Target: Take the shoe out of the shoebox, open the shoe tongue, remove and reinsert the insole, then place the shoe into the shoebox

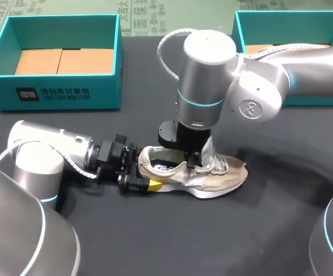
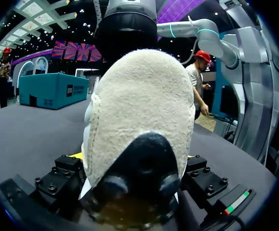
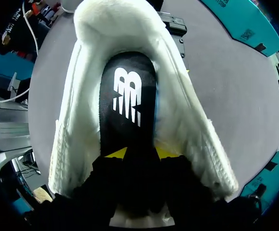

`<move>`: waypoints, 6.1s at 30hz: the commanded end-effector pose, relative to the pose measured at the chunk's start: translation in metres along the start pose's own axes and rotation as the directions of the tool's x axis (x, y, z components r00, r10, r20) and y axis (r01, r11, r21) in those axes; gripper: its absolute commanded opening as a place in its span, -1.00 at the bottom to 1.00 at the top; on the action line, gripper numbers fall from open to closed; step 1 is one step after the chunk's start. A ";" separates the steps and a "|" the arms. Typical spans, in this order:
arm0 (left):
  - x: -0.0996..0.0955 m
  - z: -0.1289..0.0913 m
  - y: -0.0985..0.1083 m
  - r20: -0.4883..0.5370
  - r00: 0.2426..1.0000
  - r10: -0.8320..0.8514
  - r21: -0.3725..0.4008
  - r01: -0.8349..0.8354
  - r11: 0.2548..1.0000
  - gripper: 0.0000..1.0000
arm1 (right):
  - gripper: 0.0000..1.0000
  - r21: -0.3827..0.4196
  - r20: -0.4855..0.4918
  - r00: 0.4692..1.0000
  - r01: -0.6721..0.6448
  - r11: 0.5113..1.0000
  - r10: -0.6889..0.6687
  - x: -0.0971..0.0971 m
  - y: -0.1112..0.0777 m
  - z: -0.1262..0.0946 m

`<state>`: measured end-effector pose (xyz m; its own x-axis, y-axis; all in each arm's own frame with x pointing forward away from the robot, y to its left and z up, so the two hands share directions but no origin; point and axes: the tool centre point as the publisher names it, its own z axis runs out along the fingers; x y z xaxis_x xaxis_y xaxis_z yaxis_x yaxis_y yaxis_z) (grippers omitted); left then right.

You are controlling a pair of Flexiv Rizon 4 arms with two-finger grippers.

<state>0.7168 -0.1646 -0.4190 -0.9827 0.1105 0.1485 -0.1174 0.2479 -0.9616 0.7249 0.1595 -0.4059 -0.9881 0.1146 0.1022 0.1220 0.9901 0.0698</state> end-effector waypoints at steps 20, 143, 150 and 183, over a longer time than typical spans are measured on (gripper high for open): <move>-0.002 0.000 0.004 0.000 1.000 -0.001 0.000 0.001 1.000 -1.00 | -1.00 -0.016 -0.132 0.991 -0.028 0.999 0.025 0.037 0.009 0.048; -0.002 0.000 0.004 0.000 1.000 -0.001 0.000 0.001 1.000 -1.00 | 0.96 -0.514 -0.380 0.906 -0.042 0.857 -0.184 -0.003 0.067 -0.109; -0.002 0.000 0.004 0.000 1.000 -0.001 0.000 0.001 1.000 -1.00 | 0.60 -0.515 -0.419 0.895 -0.094 0.852 -0.154 -0.004 0.068 -0.105; -0.002 0.000 0.004 0.000 1.000 -0.001 0.000 0.001 1.000 -1.00 | -0.04 -0.465 -0.521 0.854 -0.281 0.840 -0.002 0.011 0.081 -0.078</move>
<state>0.7170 -0.1646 -0.4185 -0.9828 0.1105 0.1480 -0.1170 0.2473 -0.9619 0.7319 0.2321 -0.3168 -0.7970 0.0544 0.6016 0.4201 0.7655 0.4874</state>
